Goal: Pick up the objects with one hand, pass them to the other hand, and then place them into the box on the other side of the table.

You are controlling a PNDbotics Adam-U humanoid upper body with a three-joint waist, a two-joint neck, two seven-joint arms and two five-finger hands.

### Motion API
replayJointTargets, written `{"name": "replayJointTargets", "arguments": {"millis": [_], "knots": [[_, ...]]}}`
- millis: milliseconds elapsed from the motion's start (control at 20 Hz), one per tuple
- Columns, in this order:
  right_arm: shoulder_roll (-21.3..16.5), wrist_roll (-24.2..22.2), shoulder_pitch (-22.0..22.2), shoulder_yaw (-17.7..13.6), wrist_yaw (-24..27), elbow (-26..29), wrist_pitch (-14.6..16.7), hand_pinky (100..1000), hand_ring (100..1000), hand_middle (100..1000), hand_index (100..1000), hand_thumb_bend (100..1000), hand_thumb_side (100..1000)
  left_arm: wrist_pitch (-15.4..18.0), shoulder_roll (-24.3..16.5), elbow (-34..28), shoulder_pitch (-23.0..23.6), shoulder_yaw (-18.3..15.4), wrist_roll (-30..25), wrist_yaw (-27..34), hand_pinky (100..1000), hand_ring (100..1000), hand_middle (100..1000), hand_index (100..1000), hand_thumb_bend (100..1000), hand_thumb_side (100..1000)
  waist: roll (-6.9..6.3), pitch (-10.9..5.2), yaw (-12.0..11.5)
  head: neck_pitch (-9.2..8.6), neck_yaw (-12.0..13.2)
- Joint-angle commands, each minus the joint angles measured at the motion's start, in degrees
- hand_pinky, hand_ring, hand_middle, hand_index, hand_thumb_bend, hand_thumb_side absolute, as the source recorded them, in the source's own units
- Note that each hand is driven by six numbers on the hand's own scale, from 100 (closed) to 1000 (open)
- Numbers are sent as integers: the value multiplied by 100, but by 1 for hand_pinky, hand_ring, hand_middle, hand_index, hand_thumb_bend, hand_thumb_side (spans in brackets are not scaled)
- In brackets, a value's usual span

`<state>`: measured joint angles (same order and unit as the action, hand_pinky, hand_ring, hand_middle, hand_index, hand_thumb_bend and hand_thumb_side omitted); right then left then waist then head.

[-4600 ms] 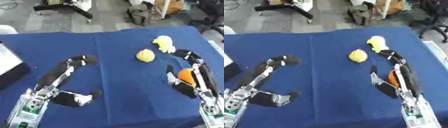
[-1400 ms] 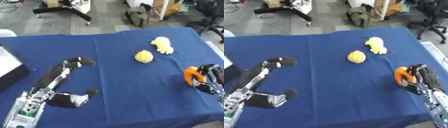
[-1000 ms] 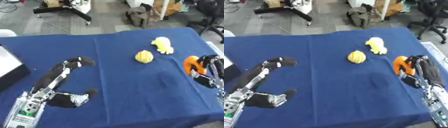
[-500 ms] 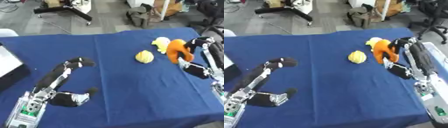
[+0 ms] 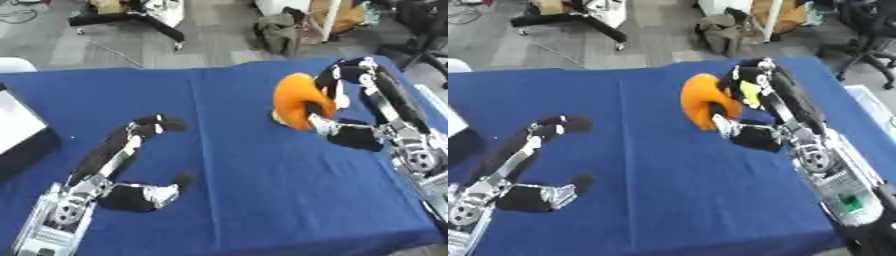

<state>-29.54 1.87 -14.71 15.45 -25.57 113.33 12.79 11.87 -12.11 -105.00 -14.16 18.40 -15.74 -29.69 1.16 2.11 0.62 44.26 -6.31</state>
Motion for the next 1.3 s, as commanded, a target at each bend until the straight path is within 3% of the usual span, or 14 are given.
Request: {"name": "replayJointTargets", "arguments": {"millis": [50,600,1300], "knots": [[12,-272,-217,178,297,126,139,650,614,306,148,100,100,-24,-17,-45,-99,-13,142,7,910,906,785,853,356,541,9,-28,-21,-14,-27],[270,-896,-699,624,1011,126,341,649,618,304,146,100,100,-68,-11,0,-155,32,406,-89,910,917,796,854,380,515,17,-10,-76,-14,-56],[492,-1314,-1039,876,1574,126,331,643,619,303,144,100,100,20,101,200,-371,191,508,-81,911,930,811,856,418,499,32,-18,-82,-14,-110]]}}
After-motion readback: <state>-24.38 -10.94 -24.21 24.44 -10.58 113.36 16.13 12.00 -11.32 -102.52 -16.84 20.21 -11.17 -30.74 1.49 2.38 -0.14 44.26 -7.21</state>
